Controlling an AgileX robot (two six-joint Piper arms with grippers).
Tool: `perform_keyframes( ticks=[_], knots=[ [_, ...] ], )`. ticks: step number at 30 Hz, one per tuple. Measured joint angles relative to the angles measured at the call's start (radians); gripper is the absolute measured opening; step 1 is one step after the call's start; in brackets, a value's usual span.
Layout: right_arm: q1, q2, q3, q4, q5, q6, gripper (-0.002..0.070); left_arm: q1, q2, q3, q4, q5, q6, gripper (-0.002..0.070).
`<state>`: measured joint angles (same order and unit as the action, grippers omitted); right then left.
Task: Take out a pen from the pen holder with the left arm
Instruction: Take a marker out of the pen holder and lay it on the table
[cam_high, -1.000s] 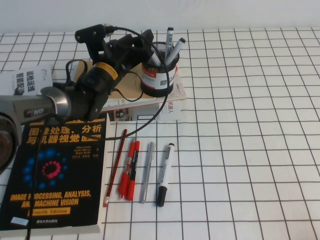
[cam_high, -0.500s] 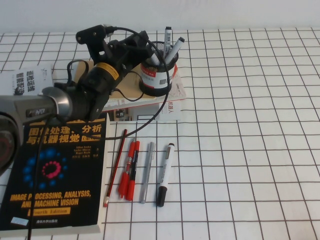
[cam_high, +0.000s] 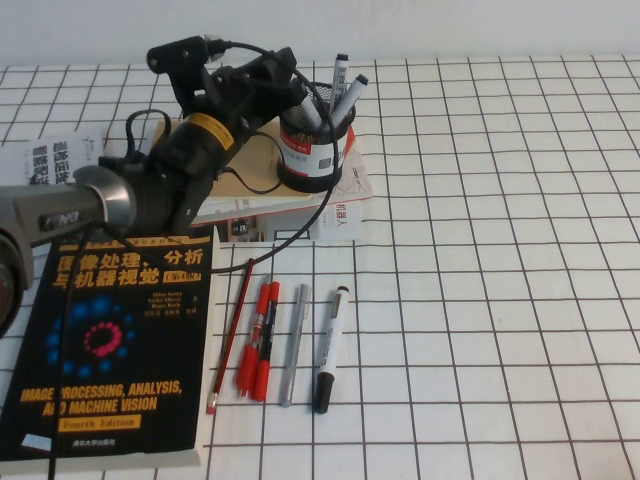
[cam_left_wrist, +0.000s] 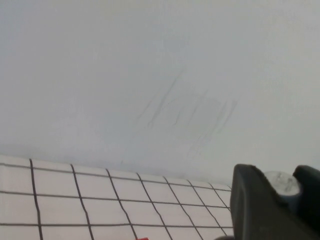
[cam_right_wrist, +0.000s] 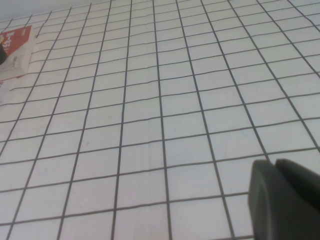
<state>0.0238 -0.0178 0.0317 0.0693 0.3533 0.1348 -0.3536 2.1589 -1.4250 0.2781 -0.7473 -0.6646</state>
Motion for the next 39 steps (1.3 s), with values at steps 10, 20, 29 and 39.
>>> perform_keyframes(
  ticks=[10, 20, 29, 39],
  knots=[
    [0.000, 0.000, 0.000, 0.000, 0.000, 0.000, -0.0017, 0.028, -0.103, 0.000, 0.100, 0.010, 0.039, 0.0113],
    [0.000, 0.000, 0.000, 0.000, 0.000, 0.000, -0.0016, 0.031, -0.380, 0.000, 0.343, 0.285, 0.117, 0.0113],
    [0.000, 0.000, 0.000, 0.000, 0.000, 0.000, -0.0017, -0.092, -0.711, 0.002, 0.524, 0.955, -0.009, 0.0113],
    [0.000, 0.000, 0.000, 0.000, 0.000, 0.000, -0.0016, -0.171, -0.709, 0.019, -0.010, 1.583, 0.373, 0.0113]
  ],
)
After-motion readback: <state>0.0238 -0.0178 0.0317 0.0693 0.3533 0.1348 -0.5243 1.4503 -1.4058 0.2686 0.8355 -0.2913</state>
